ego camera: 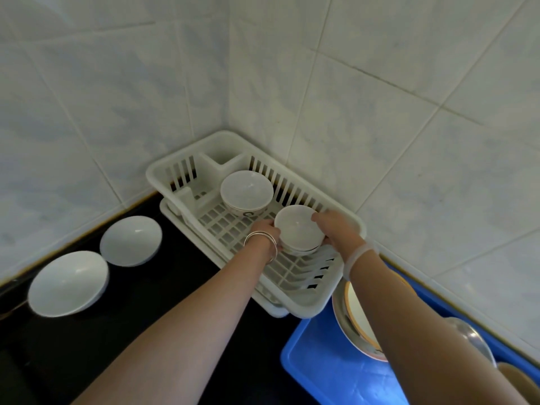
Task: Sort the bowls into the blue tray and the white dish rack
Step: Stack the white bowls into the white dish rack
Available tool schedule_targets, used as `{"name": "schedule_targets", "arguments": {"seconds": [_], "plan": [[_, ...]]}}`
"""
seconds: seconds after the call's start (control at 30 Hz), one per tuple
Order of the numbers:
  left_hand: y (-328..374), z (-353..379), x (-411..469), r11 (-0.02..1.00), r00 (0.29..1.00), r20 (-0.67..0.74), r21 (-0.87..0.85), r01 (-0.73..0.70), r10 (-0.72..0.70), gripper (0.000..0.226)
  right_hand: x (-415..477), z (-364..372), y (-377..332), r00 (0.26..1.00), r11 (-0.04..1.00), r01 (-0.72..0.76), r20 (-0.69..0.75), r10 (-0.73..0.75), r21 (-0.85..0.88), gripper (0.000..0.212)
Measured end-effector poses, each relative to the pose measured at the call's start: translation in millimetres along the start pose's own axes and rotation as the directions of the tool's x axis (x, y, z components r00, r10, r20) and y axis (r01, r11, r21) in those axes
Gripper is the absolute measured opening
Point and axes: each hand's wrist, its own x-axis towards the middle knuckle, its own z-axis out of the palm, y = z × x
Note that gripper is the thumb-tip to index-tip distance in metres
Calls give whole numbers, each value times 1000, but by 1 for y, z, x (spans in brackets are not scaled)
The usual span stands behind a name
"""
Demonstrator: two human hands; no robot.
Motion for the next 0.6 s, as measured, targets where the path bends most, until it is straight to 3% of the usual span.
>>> {"name": "schedule_targets", "arguments": {"seconds": [0.2,0.3,0.47,0.6], "plan": [[9,-15,-10,992,997,17,104,-75,73,34,-31,-8,-4,988,965,142,-32,-153,-222,43],[13,-37,-28,978,988,3,136,-155,156,26,-55,-2,-10,959,950,258,-75,-274,-174,43],[1,-100,-72,935,917,-223,213,-285,330,34,-110,41,-36,920,919,392,8,-392,33,27],[-39,-158,-106,934,839,-418,231,-272,348,30,-145,104,-51,877,885,459,116,-466,81,19]]}}
